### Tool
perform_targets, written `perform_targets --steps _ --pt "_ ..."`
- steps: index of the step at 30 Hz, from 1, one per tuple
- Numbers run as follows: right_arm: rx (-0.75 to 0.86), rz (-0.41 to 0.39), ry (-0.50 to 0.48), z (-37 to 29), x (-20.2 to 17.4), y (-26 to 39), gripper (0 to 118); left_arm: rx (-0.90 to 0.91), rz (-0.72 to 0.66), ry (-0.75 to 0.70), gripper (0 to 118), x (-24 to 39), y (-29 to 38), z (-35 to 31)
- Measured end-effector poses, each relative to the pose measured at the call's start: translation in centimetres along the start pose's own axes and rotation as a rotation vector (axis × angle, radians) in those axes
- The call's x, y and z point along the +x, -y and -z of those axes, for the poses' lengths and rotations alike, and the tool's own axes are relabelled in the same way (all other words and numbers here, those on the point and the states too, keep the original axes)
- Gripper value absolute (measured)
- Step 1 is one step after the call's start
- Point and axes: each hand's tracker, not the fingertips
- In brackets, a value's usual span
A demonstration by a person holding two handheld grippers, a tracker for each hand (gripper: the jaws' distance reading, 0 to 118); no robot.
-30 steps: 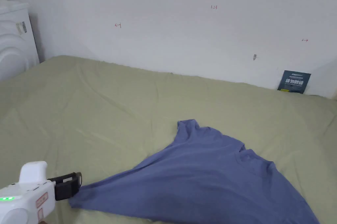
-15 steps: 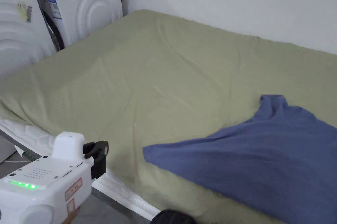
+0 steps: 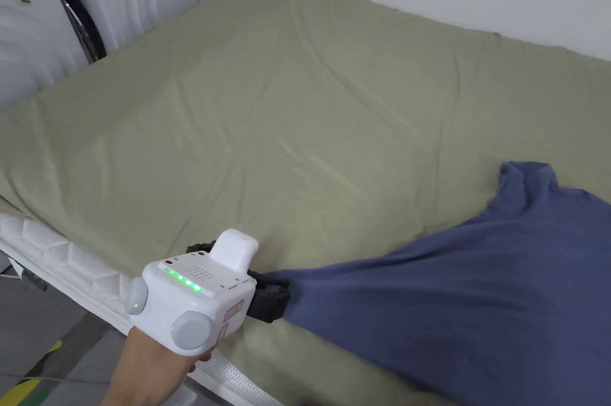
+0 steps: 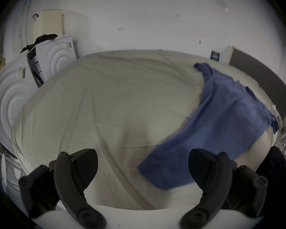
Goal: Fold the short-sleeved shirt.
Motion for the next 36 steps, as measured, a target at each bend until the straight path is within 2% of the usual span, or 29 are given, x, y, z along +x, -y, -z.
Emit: perform_targets --steps 3,5,8,12,16,18,24,27,32,36 --pt "-0.028 0.011 -0.006 1.1 0.1 -0.2 1 -0.046 0.002 0.057 108 -0.6 0.7 1.6" --pt "-0.034 0.018 -0.013 1.6 0.0 0.1 1 -0.067 0.070 0.044 100 0.1 1.3 2.8" --pt "-0.044 0.018 -0.026 2.1 -0.3 0.2 1 -0.028 0.065 0.042 90 1.2 1.4 1.0" --pt "-0.045 0.019 -0.049 2.2 -0.6 0.3 1 0.001 0.056 0.078 53 1.8 2.1 -0.6" --pt "-0.043 0.016 -0.063 2.0 -0.6 0.4 1 -0.002 0.042 0.106 10 2.6 2.0 -1.4" --pt "-0.035 0.018 -0.066 1.6 -0.4 0.3 1 -0.016 0.011 0.118 6 2.9 1.9 -1.4" --pt "-0.032 0.003 -0.066 1.5 0.1 -0.6 1 0.057 -0.039 0.143 5 4.6 1.7 -4.4" --pt "-0.074 -0.069 -0.059 3.8 0.8 -2.2 1 0.072 -0.033 0.082 5 5.7 1.3 -5.4" --pt "-0.125 -0.241 -0.054 12.4 2.2 -8.0 1 0.112 -0.052 0.118 5 6.4 1.0 -6.3" --pt "-0.183 -0.286 -0.058 22.0 3.2 -13.7 1 0.120 -0.053 0.147 5 7.2 0.4 -6.7"
